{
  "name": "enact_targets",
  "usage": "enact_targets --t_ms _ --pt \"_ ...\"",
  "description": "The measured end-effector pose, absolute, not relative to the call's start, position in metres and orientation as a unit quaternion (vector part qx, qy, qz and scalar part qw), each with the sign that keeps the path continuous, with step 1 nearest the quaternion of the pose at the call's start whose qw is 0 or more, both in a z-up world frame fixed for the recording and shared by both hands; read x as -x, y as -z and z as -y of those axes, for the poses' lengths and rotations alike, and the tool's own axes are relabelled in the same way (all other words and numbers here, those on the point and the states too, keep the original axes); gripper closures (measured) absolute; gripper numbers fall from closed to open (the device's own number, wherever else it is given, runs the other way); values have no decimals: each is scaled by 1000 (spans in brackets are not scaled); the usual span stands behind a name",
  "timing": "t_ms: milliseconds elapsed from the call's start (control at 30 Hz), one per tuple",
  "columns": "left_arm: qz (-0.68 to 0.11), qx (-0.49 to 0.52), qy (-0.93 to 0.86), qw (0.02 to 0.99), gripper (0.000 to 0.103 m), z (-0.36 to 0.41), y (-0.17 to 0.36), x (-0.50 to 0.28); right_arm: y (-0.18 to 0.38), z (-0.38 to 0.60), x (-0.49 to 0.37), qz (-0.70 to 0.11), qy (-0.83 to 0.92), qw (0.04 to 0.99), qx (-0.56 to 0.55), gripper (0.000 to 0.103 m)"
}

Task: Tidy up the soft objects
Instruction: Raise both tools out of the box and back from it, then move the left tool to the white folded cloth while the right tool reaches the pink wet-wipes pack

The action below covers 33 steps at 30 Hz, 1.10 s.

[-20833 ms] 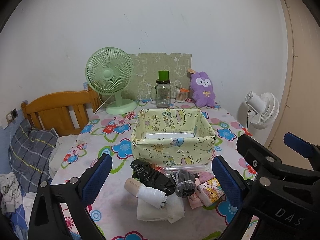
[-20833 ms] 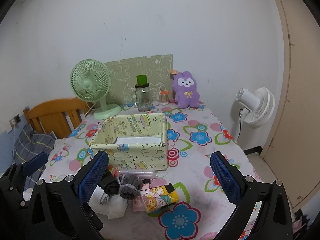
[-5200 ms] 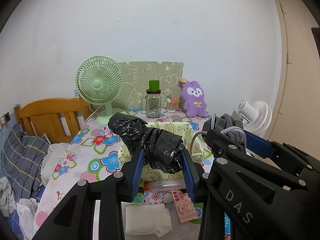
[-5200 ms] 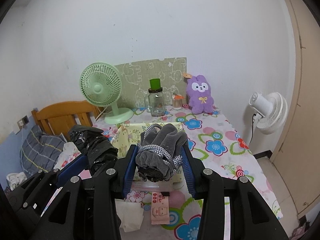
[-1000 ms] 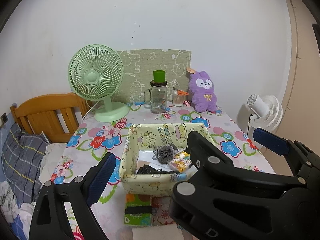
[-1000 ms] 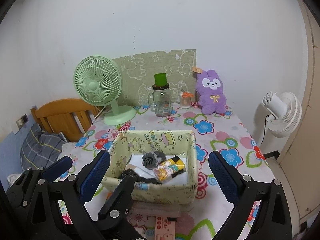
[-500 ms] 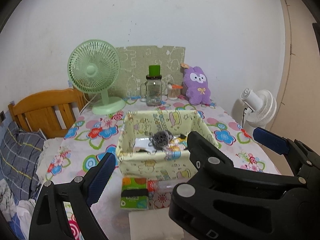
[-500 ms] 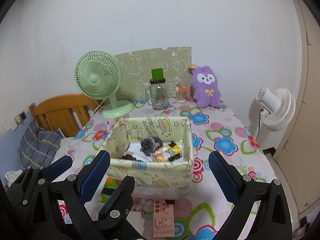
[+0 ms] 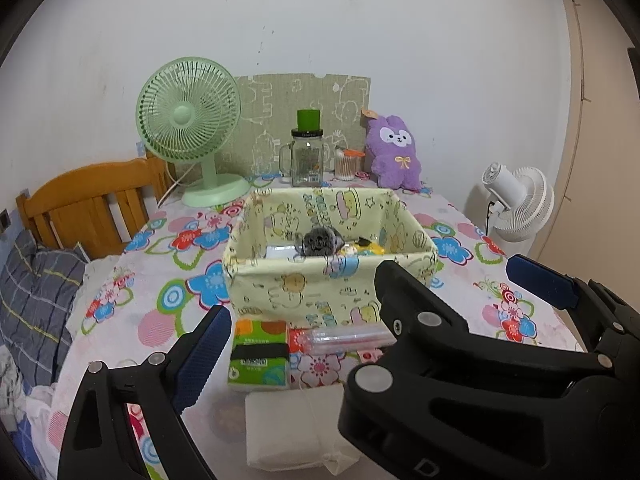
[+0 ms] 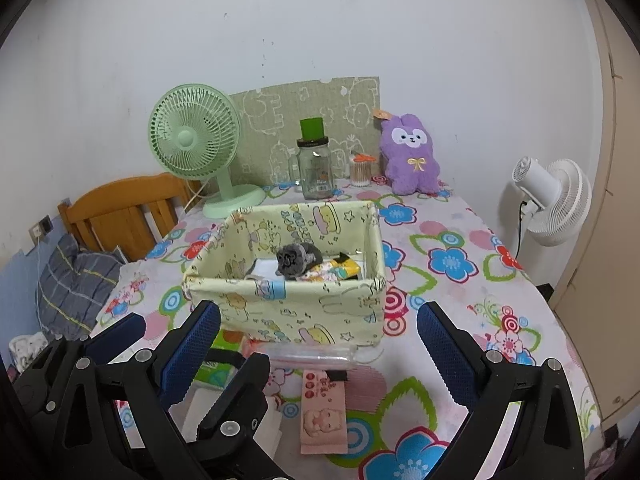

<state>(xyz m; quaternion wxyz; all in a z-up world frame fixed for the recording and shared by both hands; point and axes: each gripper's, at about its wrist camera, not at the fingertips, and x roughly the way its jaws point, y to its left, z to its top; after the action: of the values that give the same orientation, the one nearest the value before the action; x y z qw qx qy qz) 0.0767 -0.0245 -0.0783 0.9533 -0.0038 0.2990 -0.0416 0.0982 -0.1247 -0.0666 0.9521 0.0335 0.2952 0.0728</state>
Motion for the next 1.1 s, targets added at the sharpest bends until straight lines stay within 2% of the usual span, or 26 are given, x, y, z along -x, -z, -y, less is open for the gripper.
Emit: enact_targets --t_ms 833,967,1100 --pt "-360 15 27 933 8 25 152 -72 143 127 -93 -352 -72 933 -35 3" --pt "-370 16 23 928 9 24 163 -76 156 126 -98 -366 -73 927 -36 3" --pt "-369 6 13 929 15 26 168 -77 165 124 -104 -377 -74 923 -33 3"
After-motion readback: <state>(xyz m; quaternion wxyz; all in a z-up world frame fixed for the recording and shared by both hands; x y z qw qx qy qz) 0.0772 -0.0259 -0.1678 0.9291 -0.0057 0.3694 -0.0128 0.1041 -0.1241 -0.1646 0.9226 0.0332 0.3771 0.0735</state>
